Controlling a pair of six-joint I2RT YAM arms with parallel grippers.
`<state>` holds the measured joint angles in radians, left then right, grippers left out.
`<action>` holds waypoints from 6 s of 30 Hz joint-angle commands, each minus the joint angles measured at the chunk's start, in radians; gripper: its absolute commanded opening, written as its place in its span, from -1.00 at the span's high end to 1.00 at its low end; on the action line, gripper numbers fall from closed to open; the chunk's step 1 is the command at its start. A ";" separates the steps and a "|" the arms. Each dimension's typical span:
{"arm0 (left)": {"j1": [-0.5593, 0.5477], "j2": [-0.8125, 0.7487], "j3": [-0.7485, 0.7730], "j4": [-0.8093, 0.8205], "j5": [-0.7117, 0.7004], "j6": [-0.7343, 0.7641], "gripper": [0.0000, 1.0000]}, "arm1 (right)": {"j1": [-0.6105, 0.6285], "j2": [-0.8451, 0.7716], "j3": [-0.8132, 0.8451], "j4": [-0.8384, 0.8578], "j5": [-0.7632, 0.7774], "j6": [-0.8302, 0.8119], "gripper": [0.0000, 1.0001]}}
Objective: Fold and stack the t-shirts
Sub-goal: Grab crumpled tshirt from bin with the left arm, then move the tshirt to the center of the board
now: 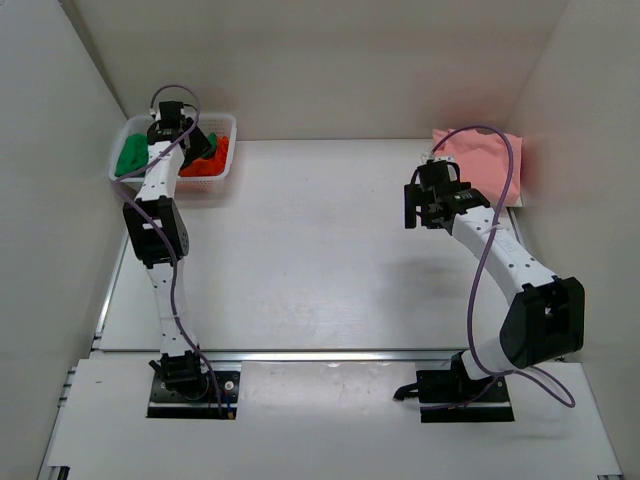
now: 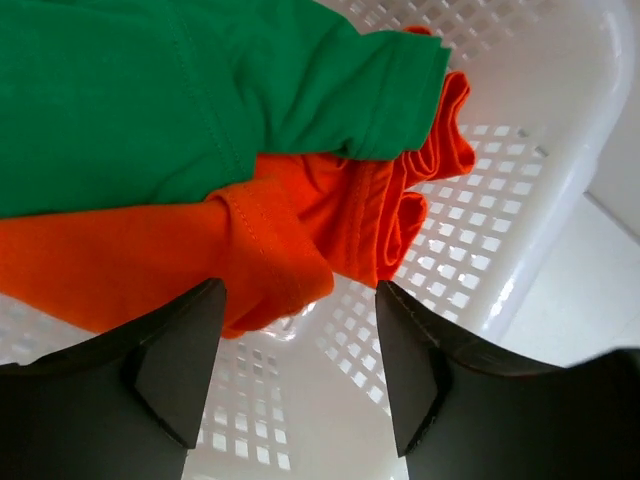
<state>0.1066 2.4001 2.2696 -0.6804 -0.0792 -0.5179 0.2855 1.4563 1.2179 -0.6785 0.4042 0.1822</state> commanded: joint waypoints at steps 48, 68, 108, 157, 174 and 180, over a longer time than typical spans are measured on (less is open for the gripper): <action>-0.427 -1.037 -0.678 0.227 0.432 -0.105 1.00 | 0.061 -0.278 -0.209 0.117 -0.232 0.155 -0.98; -0.282 -1.160 -0.611 0.358 0.943 -0.283 1.00 | 0.087 -0.314 -0.300 0.336 -0.570 0.220 -0.67; -0.312 -1.254 -0.955 0.321 0.838 -0.214 1.00 | 0.572 -0.318 -0.471 0.872 -0.347 0.122 -0.34; -0.352 -1.260 -0.867 1.082 1.228 -0.812 1.00 | -0.208 -0.380 0.549 0.444 -0.431 -0.286 1.00; -0.017 -1.015 -1.032 0.598 0.779 -0.260 -0.01 | -0.009 0.530 0.892 0.395 0.004 -0.253 -0.20; -0.227 -1.193 -1.313 0.412 0.704 -0.151 -0.13 | -0.054 0.175 0.418 0.245 -0.094 -0.101 -0.09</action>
<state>0.0006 1.2934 1.0721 -0.0849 0.6819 -0.7902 0.2565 1.8973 1.7630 -0.4072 0.2989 -0.0204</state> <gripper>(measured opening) 0.561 0.561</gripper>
